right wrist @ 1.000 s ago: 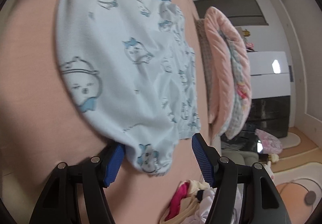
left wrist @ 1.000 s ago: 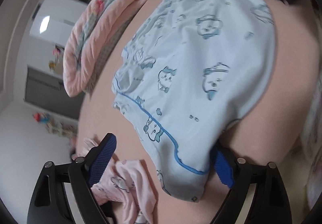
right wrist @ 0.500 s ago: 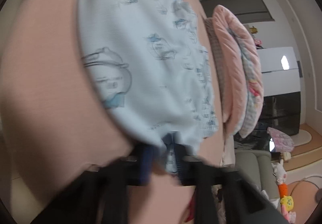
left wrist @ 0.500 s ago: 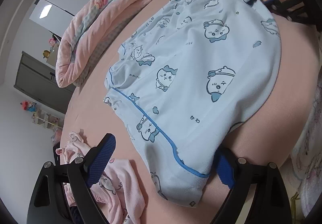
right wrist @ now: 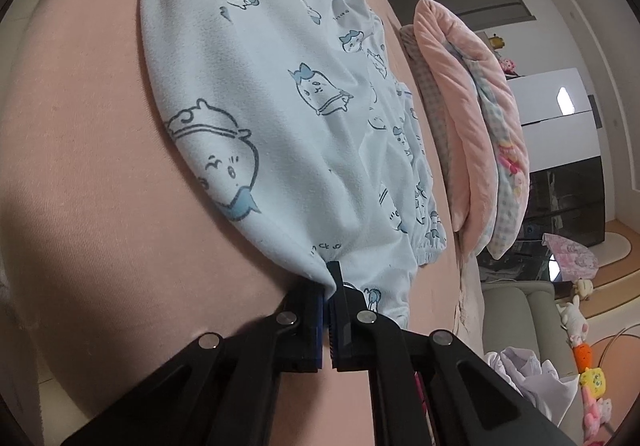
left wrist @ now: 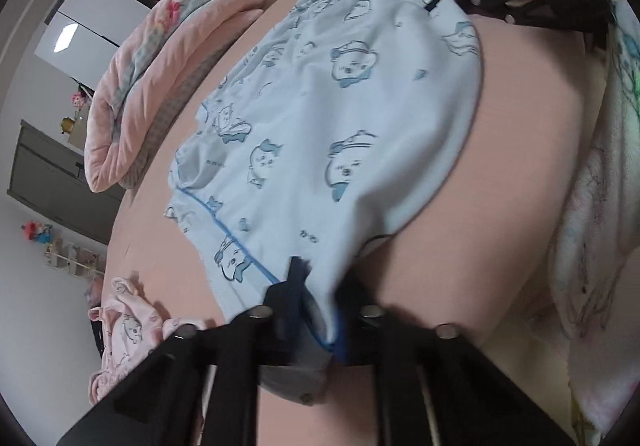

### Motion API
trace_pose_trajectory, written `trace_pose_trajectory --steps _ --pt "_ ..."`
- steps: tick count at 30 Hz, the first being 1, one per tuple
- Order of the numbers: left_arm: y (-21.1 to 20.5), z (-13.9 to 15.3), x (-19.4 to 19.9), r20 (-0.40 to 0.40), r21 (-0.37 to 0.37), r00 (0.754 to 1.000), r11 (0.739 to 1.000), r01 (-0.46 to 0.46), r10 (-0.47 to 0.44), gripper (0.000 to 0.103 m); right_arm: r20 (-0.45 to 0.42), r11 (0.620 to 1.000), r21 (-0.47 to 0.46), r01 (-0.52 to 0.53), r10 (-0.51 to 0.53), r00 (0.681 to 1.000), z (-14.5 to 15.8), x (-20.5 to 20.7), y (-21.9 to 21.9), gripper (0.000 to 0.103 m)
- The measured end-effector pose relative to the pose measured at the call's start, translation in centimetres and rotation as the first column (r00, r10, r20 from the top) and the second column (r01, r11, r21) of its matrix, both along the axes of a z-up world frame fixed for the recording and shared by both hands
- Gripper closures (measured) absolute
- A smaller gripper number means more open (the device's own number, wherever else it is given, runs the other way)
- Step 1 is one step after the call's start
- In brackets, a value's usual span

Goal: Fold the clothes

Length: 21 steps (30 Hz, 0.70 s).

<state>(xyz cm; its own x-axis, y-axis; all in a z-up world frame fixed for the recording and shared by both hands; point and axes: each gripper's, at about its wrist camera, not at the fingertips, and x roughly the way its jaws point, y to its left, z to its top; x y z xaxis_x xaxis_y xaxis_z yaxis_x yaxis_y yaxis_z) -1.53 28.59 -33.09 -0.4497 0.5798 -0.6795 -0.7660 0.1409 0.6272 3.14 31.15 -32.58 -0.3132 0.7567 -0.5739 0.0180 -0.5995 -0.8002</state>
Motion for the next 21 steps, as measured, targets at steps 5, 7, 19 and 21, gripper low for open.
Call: trace_pose_trajectory --steps 5,7,19,21 --pt "0.6 0.9 -1.3 0.142 -0.004 0.987 0.997 -0.076 0.076 0.100 -0.008 1.000 -0.017 0.021 -0.021 1.000 0.2 -0.2 0.1 0.097" --pt "1.0 1.3 -1.7 0.188 -0.015 0.977 0.995 -0.101 0.102 0.100 -0.012 0.999 -0.027 0.036 -0.036 0.999 0.3 -0.3 0.1 0.097" --pt "0.6 2.9 -3.6 0.427 -0.004 0.852 0.943 -0.332 0.302 0.100 -0.139 0.936 -0.248 0.249 -0.289 0.947 3.8 -1.4 1.9 0.099" --pt "0.5 2.9 -3.5 0.423 0.001 0.850 0.938 -0.348 0.315 0.100 -0.168 0.914 -0.299 0.275 -0.334 0.928 4.3 -1.3 2.3 0.099"
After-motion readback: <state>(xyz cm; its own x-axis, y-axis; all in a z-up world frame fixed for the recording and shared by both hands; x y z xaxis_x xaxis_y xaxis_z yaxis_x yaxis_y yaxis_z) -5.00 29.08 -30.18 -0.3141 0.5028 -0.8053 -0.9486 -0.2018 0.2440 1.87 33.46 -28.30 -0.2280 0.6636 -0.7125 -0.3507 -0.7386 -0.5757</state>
